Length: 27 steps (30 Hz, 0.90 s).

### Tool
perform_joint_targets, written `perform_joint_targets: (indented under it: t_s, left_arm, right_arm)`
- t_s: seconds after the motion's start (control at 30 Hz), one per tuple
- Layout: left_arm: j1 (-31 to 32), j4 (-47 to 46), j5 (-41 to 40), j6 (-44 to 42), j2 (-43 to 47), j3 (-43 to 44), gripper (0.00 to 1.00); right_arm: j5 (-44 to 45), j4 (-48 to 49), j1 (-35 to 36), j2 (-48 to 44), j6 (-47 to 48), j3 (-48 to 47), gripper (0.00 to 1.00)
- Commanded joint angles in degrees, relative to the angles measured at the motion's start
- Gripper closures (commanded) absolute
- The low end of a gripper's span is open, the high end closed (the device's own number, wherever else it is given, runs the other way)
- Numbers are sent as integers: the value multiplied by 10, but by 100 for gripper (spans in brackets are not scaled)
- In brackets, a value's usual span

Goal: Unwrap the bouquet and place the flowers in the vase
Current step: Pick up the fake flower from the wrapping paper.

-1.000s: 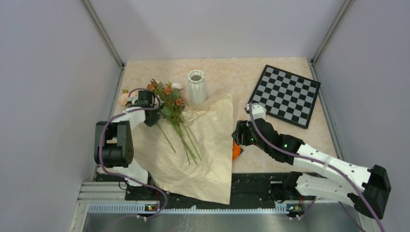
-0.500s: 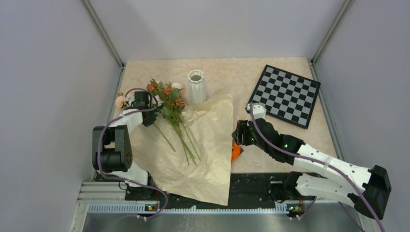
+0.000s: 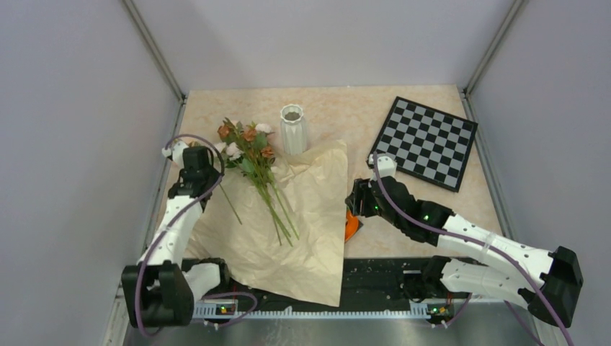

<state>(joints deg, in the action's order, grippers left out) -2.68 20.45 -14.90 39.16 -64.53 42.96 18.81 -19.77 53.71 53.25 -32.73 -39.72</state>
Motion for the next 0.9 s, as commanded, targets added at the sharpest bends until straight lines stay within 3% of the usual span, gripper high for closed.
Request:
perform_joint_targets:
  t_s: [0.0, 0.23, 0.5, 0.7, 0.87]
  left_arm:
    - [-3, -3, 12, -1, 76, -32, 100]
    - [-3, -6, 54, 9, 110, -80, 100]
    - [-3, -15, 84, 33, -43, -74, 100]
    - [-3, -20, 76, 23, -100, -49, 100]
    - [-3, -2, 53, 11, -105, -34, 84]
  right_arm:
    - [1, 20, -8, -8, -2, -2, 48]
    - [-22, 42, -8, 21, -2, -5, 49]
    - [-32, 45, -8, 34, -10, 1, 51]
    - [-24, 35, -8, 23, -14, 6, 51]
    - [-18, 34, -8, 18, -15, 8, 51]
